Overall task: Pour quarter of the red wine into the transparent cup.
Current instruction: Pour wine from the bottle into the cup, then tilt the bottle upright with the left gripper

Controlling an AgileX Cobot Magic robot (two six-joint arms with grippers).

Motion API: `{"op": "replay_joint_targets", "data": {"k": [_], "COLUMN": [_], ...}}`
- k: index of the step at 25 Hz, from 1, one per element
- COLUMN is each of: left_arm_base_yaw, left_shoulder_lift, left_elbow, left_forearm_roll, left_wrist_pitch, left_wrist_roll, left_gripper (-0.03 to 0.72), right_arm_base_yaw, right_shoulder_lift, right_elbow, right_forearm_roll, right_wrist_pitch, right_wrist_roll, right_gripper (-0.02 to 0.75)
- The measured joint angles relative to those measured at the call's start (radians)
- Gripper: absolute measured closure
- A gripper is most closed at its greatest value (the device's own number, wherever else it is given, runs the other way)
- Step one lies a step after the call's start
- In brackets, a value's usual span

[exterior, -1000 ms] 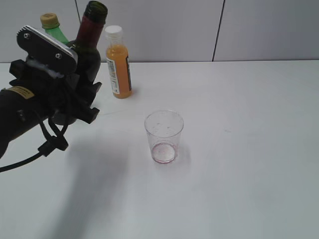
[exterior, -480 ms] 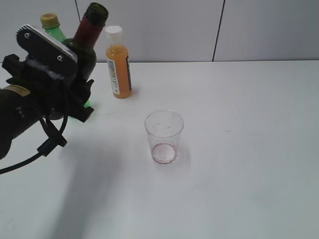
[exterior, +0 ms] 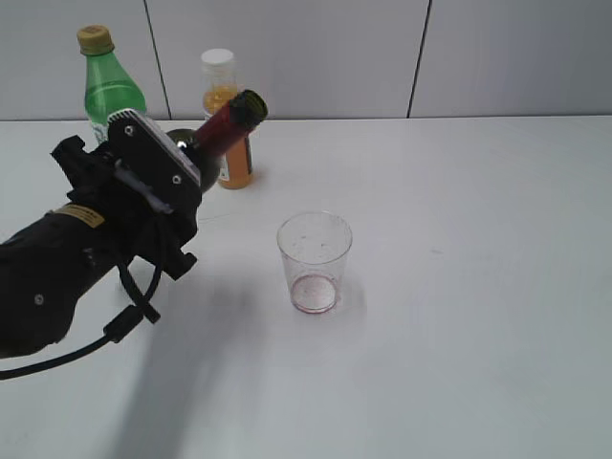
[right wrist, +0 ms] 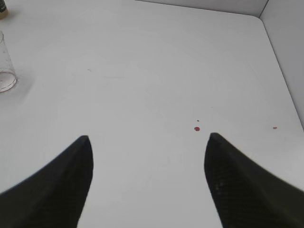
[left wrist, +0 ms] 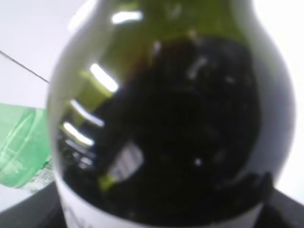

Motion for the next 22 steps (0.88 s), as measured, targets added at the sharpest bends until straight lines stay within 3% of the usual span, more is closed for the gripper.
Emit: {"op": "replay_joint_targets", "data": {"k": [11, 22], "left_arm_base_yaw": [-0.014, -0.029], "left_shoulder_lift": [0.111, 0.14], "left_elbow": [-0.11, -0.12], "left_forearm_roll": [-0.091, -0.156], "left_wrist_pitch": [-0.051, -0.116], "left_wrist_roll": [0.238, 0.425], "left_gripper": [0.137, 0.137], "right_arm_base_yaw": [0.0, 0.0], "right_shoulder_lift": [0.0, 0.0], "right_elbow": [0.0, 0.0], "right_forearm_roll": [0.0, 0.0], "right_wrist_pitch": [0.0, 0.0], "right_wrist_roll": [-0.001, 0.0], "right_gripper": [0.152, 0.152]}}
